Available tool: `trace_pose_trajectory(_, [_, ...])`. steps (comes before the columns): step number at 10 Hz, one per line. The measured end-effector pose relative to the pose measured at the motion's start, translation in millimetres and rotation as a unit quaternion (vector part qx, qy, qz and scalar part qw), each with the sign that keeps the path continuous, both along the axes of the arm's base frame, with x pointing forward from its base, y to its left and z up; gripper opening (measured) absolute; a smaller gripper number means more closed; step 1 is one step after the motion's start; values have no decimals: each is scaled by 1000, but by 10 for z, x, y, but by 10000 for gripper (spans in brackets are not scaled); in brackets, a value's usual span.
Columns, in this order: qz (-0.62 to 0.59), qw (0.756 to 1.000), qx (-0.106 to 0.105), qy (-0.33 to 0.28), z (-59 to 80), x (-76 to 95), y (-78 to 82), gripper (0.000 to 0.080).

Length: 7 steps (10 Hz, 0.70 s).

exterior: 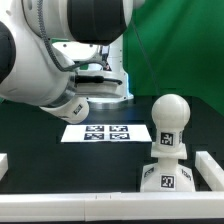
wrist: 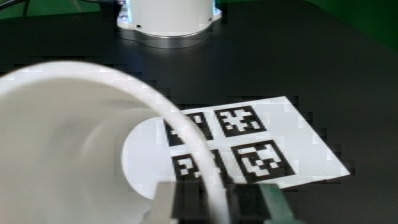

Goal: Assemble lamp

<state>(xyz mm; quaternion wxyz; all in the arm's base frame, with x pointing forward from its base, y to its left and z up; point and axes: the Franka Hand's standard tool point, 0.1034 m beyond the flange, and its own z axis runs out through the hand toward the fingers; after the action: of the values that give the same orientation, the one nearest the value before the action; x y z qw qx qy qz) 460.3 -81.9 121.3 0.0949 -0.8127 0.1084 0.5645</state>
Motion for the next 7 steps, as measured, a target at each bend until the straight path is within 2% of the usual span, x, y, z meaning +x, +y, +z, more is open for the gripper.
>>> trace_pose_trajectory(6, [7, 1000, -3, 3, -12, -9, 7, 44])
trace_pose_trajectory(7, [42, 999, 13, 0, 7, -24, -61, 44])
